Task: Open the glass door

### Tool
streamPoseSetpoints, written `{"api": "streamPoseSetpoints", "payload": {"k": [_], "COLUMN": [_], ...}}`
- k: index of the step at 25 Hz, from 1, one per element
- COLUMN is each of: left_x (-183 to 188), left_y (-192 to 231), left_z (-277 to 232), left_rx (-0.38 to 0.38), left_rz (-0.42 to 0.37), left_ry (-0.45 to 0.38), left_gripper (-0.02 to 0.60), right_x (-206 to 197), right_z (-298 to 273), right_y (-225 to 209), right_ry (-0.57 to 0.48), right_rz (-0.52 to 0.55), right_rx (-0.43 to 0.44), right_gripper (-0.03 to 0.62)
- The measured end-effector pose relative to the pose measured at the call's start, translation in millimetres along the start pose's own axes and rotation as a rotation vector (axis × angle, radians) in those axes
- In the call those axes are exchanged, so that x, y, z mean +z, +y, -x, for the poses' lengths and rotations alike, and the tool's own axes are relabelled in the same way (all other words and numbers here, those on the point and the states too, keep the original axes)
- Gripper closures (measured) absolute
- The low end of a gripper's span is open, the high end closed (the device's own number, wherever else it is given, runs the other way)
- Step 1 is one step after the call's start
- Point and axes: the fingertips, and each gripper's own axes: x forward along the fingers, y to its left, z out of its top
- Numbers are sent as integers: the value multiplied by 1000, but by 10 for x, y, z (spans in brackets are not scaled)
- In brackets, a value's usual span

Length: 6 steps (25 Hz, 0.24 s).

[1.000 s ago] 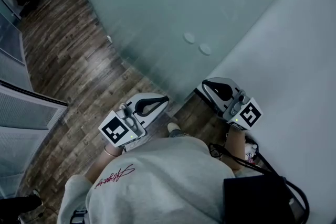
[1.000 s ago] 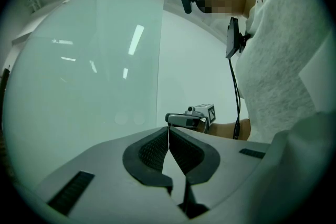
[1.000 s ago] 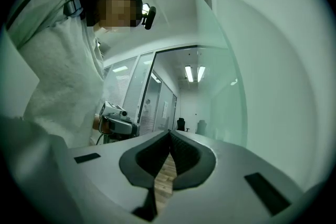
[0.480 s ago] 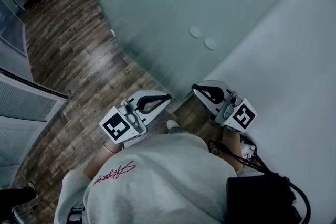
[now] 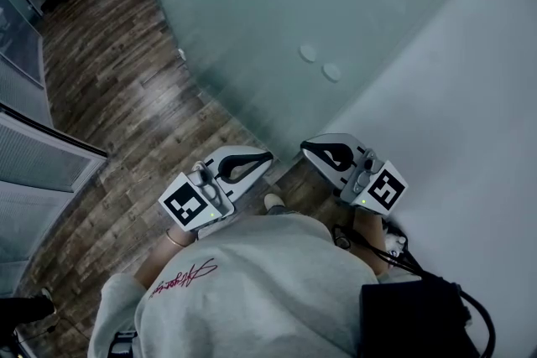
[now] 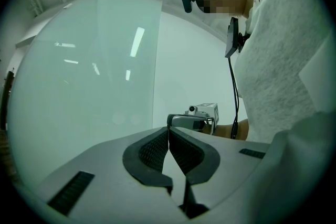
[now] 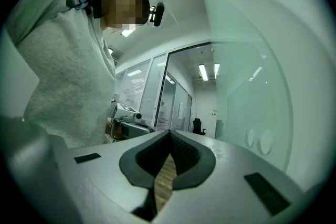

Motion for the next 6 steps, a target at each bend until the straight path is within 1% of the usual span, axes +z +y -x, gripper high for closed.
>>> {"api": "streamPoseSetpoints", "payload": {"k": [6], "left_x": [-59], "left_y": [-17], "left_z": [-55], "left_rx": [8], "left_rz": [12], "left_ry": [-3], "left_gripper": [563], "right_x": [-49], "right_z": [16], "right_y": [54], "right_ry": [1], "right_rz": [-10], "right_rx": [25], "right_gripper": [577]}}
